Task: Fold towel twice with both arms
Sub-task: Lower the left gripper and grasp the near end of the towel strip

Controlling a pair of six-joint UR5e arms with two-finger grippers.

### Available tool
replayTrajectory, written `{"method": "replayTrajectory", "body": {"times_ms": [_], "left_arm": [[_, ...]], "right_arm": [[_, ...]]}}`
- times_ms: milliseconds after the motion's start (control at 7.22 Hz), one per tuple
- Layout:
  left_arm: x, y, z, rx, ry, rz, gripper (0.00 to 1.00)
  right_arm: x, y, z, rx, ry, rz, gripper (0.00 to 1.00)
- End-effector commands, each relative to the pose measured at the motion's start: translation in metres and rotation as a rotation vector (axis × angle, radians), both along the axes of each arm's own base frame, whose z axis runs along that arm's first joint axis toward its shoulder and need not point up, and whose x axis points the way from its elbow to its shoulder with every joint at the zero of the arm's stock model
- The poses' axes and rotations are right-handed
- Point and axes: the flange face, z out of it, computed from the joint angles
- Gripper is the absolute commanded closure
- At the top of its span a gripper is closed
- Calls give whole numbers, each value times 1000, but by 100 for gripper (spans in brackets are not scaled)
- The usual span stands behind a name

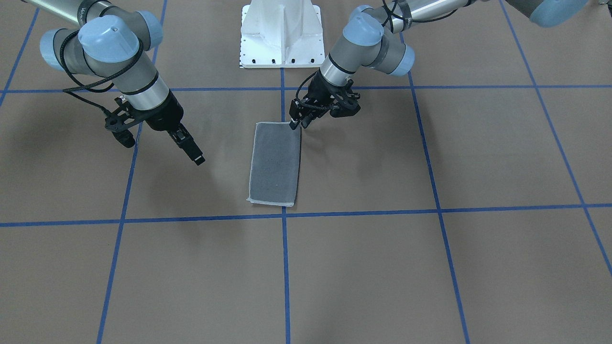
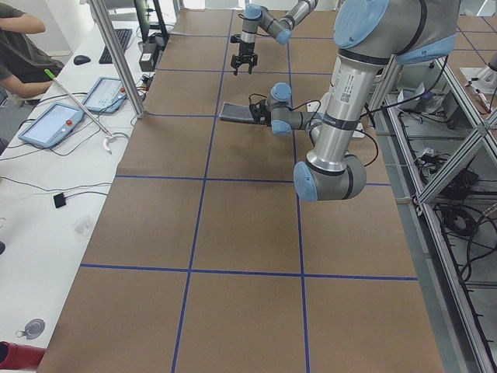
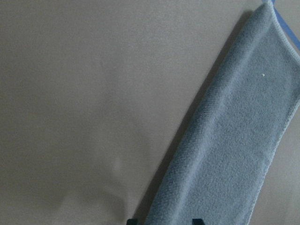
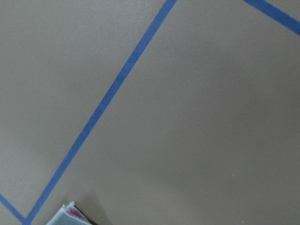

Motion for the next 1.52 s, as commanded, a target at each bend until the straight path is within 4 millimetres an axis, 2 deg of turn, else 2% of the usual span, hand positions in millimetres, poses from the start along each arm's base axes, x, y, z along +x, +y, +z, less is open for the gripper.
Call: {"method": "replayTrajectory", "body": {"times_ms": [0, 693, 970, 1247, 1386], "left_arm": [[-3, 1, 1, 1, 1, -1, 51], [1, 6, 5, -2, -6, 9, 52], [2, 6, 2, 0, -2, 9, 66], [2, 6, 2, 0, -2, 9, 66], [2, 6, 0, 0, 0, 9, 73]], "right_arm": [[0, 0, 0, 0, 0, 0, 0], [0, 0, 1, -2, 1, -1, 0], [0, 0, 0, -2, -1, -3, 0], [2, -1, 0, -2, 0, 0, 0], [2, 0, 0, -2, -1, 1, 0]]}}
